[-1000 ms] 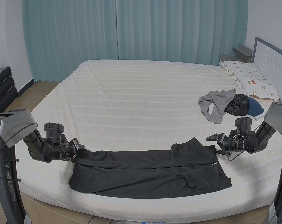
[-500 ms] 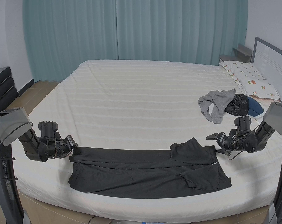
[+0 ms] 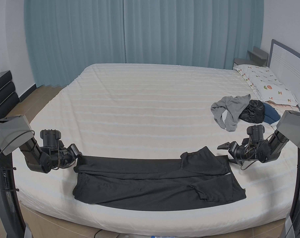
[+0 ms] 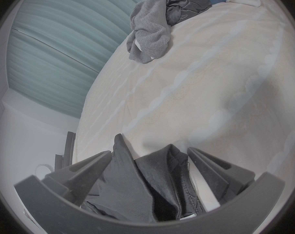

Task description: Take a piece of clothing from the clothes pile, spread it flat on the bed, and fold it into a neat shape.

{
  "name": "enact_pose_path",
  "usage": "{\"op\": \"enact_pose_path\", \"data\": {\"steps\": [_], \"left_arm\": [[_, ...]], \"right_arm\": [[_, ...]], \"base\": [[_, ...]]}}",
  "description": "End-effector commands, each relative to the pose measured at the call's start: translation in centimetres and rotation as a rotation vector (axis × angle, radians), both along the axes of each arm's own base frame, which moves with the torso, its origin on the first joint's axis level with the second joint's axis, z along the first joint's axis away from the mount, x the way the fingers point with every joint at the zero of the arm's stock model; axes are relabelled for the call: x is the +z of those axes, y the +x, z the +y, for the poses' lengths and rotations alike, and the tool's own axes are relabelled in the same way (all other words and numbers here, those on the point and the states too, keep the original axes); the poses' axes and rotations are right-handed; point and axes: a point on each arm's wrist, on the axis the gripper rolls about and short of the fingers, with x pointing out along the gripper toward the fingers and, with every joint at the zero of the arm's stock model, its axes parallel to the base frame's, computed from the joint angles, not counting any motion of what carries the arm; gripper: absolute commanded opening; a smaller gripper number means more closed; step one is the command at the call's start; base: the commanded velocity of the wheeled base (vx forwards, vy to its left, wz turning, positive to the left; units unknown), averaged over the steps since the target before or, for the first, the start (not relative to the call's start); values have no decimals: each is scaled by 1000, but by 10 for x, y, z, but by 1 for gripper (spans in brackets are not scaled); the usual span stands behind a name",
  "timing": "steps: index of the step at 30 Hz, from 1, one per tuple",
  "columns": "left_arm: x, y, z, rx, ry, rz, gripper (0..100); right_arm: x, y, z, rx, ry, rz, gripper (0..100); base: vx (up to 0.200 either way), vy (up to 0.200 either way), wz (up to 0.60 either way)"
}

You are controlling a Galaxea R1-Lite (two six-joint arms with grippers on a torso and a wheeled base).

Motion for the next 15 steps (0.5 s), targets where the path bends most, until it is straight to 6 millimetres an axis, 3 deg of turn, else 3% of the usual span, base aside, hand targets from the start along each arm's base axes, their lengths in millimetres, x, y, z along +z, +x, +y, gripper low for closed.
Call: {"op": "enact_pose_path", "data": {"steps": [1, 15], "left_arm": [[0, 0, 0, -1, -1, 1, 0], [-8, 2, 3, 5, -3, 14, 0]], "right_arm": [[-6, 0, 0, -1, -1, 14, 0], [0, 4, -5, -46, -30, -26, 0]], "base": [[0, 0, 0], [0, 0, 0]]}}
